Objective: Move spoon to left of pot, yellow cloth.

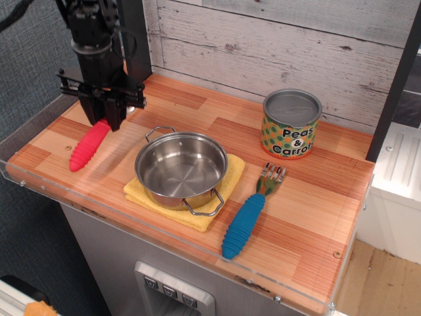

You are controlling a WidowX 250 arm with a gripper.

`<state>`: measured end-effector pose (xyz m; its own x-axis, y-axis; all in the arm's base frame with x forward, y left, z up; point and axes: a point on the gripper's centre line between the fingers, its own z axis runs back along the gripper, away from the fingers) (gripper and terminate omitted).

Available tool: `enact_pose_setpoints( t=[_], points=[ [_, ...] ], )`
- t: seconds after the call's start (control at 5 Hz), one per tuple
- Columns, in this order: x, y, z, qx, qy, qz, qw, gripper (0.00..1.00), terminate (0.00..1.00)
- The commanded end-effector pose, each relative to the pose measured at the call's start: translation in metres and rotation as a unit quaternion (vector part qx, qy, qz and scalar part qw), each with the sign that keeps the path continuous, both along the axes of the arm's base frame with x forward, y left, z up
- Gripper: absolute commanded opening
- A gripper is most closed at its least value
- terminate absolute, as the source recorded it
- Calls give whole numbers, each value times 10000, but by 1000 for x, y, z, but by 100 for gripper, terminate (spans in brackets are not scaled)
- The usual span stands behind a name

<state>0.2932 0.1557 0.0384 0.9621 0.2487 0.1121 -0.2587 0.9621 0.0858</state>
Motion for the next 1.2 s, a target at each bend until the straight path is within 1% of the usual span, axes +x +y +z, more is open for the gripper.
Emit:
enact_pose_setpoints(
  t=[0.0, 0.4, 0.8, 1.0],
  points=[
    [-3, 5, -5, -126, -188, -116, 9997, 0, 0],
    [-6, 0, -12, -302, -198, -319, 9988, 0, 0],
    [-6, 0, -17, -322, -110, -206, 9992, 0, 0],
    [-6, 1, -17, -320, -114, -145, 9993, 0, 0]
  ],
)
